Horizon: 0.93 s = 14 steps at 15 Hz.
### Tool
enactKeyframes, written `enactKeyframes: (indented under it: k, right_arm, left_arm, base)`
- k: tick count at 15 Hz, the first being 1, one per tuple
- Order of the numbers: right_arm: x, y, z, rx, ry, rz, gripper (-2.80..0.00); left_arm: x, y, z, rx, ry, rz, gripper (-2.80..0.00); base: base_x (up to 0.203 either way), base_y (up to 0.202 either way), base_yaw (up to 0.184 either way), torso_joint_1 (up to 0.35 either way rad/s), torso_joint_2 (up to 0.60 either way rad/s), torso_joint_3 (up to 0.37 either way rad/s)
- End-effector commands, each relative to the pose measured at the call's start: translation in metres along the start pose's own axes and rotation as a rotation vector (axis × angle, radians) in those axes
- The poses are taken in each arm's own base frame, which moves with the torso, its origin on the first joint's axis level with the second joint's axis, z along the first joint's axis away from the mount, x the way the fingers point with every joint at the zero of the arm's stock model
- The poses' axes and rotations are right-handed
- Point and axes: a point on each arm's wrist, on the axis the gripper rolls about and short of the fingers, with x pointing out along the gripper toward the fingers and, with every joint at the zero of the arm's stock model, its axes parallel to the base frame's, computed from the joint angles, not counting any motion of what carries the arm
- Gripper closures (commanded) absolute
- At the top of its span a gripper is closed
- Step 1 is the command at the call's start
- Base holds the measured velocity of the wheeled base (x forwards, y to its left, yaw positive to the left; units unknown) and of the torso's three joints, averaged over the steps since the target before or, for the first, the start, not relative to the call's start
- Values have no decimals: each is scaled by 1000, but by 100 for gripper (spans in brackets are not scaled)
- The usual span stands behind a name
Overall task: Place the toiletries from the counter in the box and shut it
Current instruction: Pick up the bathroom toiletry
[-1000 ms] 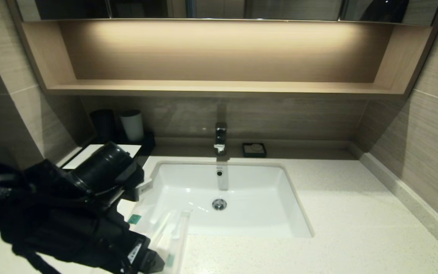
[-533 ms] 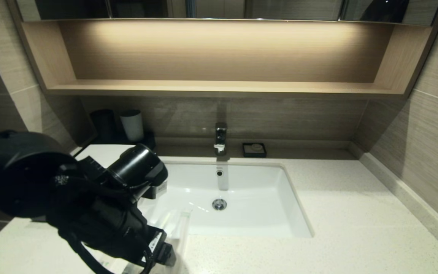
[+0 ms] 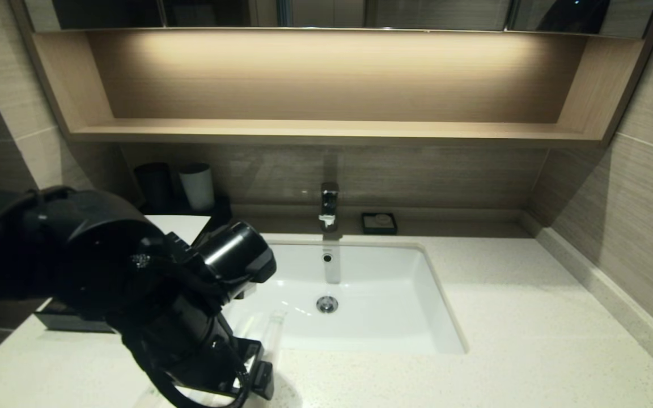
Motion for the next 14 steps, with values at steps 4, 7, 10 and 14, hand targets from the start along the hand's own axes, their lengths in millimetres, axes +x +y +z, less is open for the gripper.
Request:
enactKeyframes:
  k: [4, 7, 10, 14]
  right_arm:
    - [0, 0, 0, 0, 0, 0, 0]
    - [0, 0, 0, 0, -2, 0, 0]
    - [0, 0, 0, 0, 2, 0, 0]
    - [0, 0, 0, 0, 0, 0, 0]
  left_arm:
    - [8, -2, 5, -25, 23, 15, -280]
    - [9, -4, 9, -74, 27, 20, -280]
    - [8, -5, 10, -87, 34, 22, -280]
    - [14, -12, 16, -84, 53, 27, -280]
  base:
    - [0, 0, 0, 0, 0, 0]
    - [0, 0, 0, 0, 0, 0]
    - [0, 0, 0, 0, 0, 0]
    - [0, 0, 0, 0, 0, 0]
